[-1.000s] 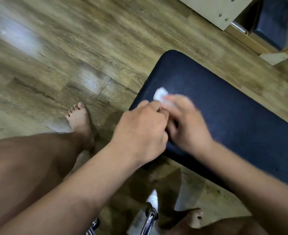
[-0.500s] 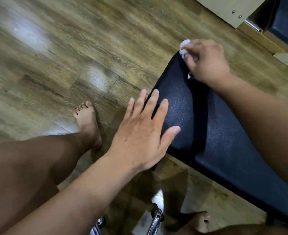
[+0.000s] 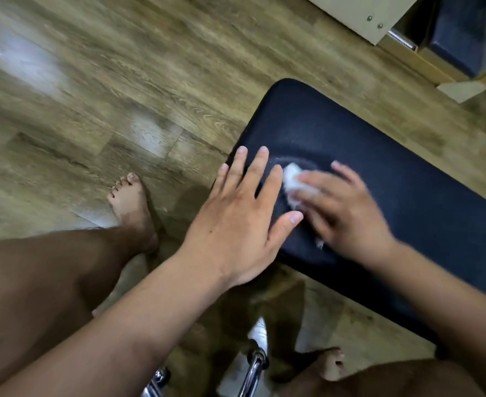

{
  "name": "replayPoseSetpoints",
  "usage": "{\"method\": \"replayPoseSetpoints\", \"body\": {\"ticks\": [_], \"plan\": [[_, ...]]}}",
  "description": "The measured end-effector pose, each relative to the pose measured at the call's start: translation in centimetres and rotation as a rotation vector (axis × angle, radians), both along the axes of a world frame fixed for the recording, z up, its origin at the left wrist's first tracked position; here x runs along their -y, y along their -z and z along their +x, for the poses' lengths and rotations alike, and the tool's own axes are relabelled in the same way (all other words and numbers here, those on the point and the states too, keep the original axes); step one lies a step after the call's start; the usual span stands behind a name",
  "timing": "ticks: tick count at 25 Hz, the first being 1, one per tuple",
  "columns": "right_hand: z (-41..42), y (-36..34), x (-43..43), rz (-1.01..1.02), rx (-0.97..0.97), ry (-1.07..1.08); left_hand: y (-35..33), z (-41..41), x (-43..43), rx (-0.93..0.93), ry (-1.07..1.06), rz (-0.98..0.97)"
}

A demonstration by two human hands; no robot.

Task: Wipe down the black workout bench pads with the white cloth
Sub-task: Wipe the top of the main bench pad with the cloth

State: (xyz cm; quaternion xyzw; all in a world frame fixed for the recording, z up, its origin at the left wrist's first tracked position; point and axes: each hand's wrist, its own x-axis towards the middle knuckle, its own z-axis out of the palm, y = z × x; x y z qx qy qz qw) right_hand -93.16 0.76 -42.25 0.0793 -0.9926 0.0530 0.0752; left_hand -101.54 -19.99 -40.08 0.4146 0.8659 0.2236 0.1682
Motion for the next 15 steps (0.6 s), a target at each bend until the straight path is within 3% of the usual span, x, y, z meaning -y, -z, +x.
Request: {"method": "replayPoseSetpoints", "body": {"ticks": [5,8,10,12,15], "plan": [[-6.2,-1.0,-12.4,0.014,0.086,0.536,1.8,0.9,-1.2,-0.110,0.078,-0.226],[-3.8,-0.9,-8.9,-0.076,-0.034,0.702,0.8,0.7,-2.6,-0.073,0.089,-0.331],[1.4,-0.9,-2.9,-0.149,-0.061,0.621,-0.3,0.7,-3.1,-0.057,0.071,-0.375],[8.0,-1.5,2.9,-0.194,0.009,0.477,-1.4,1.3,-4.2,-0.134,0.073,-0.274],[16.0,-1.8,4.2,-0.038,0.117,0.316,-2.0,3.8,-8.8,-0.345,0.131,0.181]]}}
